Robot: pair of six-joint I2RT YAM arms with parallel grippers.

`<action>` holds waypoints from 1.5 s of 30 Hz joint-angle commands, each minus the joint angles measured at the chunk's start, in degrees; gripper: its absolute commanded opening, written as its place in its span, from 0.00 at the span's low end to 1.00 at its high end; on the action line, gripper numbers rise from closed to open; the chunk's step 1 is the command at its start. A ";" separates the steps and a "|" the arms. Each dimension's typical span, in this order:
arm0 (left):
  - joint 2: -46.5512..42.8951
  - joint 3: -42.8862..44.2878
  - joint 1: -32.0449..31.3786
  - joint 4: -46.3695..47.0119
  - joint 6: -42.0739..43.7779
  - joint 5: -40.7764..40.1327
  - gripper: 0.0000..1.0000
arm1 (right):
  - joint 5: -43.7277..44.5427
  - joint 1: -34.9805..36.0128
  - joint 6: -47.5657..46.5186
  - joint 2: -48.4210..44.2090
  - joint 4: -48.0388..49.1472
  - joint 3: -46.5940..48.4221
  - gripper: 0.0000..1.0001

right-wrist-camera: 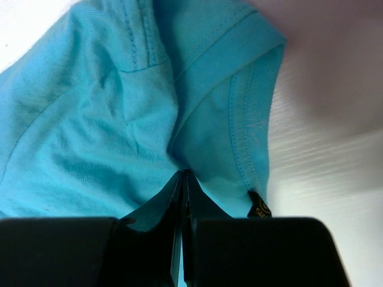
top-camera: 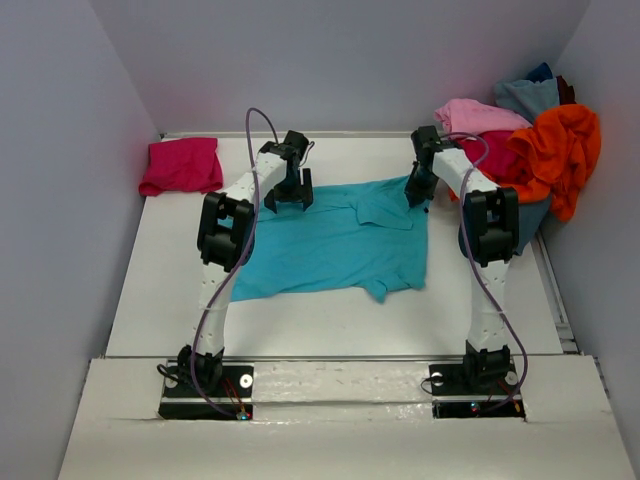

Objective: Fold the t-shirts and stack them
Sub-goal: Fold the tshirt

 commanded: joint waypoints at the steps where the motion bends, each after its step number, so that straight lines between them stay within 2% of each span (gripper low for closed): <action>1: -0.45 -0.32 0.42 -0.27 0.27 0.12 0.92 | 3.76 -0.84 -0.41 -2.45 -1.89 3.26 0.07; 17: -1.15 -1.81 0.95 0.35 0.53 0.12 0.92 | 5.43 -1.90 -0.68 -1.31 -3.91 5.29 0.07; 19: -1.24 -1.99 0.95 0.43 0.71 0.20 0.92 | 4.99 -1.90 -0.85 -0.87 -4.70 5.90 0.12; 20: -1.33 -2.07 0.95 0.43 0.71 0.20 0.92 | 4.55 -1.90 -0.85 -0.78 -4.79 6.17 0.18; 21: -1.50 -2.25 0.95 0.61 0.71 0.12 0.92 | 3.42 -1.90 -1.11 -0.96 -4.53 5.82 0.31; 23: -2.03 -2.78 0.95 1.05 0.71 0.12 0.92 | 2.62 -1.90 -1.29 -2.79 -3.74 5.03 0.48; 24: -2.29 -3.21 0.95 1.31 0.71 0.12 0.92 | 1.92 -1.90 -1.99 -3.59 -2.43 3.81 0.63; 26: -2.91 -3.57 0.95 1.84 0.62 0.03 0.92 | 1.56 -1.90 -2.43 -5.08 -1.54 3.09 0.73; 38: -8.97 -4.27 1.65 3.07 -2.71 -8.93 0.93 | -3.71 -1.19 -2.88 -1.14 -2.51 8.97 0.72; 45: -11.87 -7.17 6.57 2.28 -7.29 -11.48 0.93 | -9.07 0.56 -2.96 7.28 -6.45 21.70 0.71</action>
